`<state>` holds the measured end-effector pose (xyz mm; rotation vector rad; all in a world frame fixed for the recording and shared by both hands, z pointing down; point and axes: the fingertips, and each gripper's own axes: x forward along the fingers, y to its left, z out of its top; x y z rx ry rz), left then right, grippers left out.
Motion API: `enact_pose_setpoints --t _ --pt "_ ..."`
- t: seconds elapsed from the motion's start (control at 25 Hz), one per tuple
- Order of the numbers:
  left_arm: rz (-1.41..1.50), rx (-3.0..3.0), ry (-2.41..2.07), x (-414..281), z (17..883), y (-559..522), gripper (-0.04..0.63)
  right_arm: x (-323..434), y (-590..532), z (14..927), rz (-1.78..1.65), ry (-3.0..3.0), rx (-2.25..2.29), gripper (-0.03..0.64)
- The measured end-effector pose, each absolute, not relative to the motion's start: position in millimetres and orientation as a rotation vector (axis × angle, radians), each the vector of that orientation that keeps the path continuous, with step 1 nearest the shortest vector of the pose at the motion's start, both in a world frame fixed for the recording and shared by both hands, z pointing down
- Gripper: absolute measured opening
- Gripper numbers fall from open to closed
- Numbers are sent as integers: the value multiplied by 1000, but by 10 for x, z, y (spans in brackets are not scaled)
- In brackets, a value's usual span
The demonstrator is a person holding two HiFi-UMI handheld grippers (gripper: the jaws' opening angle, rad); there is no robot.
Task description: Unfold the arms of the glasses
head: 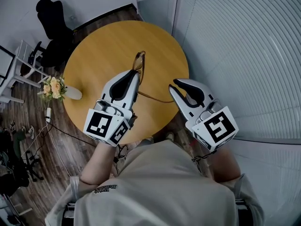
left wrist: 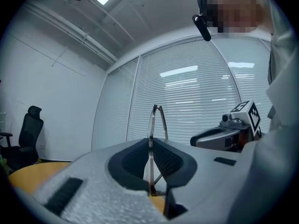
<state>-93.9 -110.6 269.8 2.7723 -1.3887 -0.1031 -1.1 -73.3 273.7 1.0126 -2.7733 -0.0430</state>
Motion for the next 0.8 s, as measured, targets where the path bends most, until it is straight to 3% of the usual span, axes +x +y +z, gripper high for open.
enact_pose_setpoints --t 0.16,0.32,0.8 --pt "-108 2769 -1350 -869 2742 -1080 41 -216 -736 2736 -79 -2761 878 43" --pt "-111 2781 -1317 -804 2734 -1053 41 -487 -661 2914 -82 -2707 680 92" --pt "-104 2819 -1246 -610 2713 -966 43 -717 -696 3201 -172 -2524 567 92"
